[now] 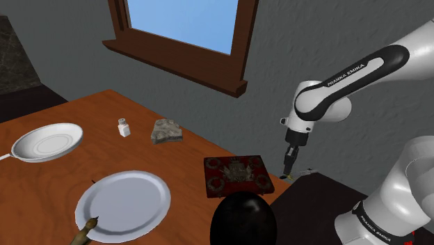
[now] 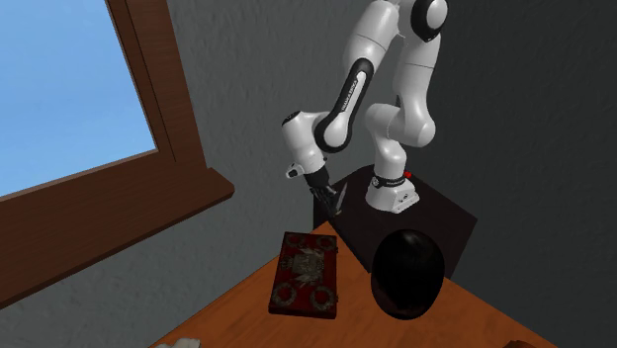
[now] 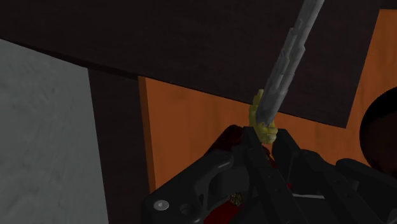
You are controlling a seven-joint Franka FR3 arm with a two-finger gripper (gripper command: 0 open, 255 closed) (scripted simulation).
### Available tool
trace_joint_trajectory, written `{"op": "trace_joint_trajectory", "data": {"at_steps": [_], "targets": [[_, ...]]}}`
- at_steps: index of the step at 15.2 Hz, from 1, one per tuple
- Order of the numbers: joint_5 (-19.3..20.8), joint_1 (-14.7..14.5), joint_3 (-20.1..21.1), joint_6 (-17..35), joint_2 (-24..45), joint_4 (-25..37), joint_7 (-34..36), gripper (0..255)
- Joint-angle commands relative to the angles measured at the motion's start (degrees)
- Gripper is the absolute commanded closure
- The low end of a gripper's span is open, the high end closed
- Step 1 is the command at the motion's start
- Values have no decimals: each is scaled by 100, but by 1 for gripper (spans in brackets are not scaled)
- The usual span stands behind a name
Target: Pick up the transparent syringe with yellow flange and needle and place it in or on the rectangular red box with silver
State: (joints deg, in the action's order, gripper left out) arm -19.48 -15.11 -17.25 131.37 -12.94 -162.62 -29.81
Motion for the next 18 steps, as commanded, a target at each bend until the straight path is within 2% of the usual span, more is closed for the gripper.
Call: {"op": "trace_joint_trajectory", "data": {"at_steps": [1,8,13,18], "targets": [[146,59,22,-198,-219,7,146,255],[465,212,109,-857,-836,119,522,255],[-171,-287,281,-637,275,1031,572,255],[-618,-562,463,-638,1295,2059,661,255]]}}
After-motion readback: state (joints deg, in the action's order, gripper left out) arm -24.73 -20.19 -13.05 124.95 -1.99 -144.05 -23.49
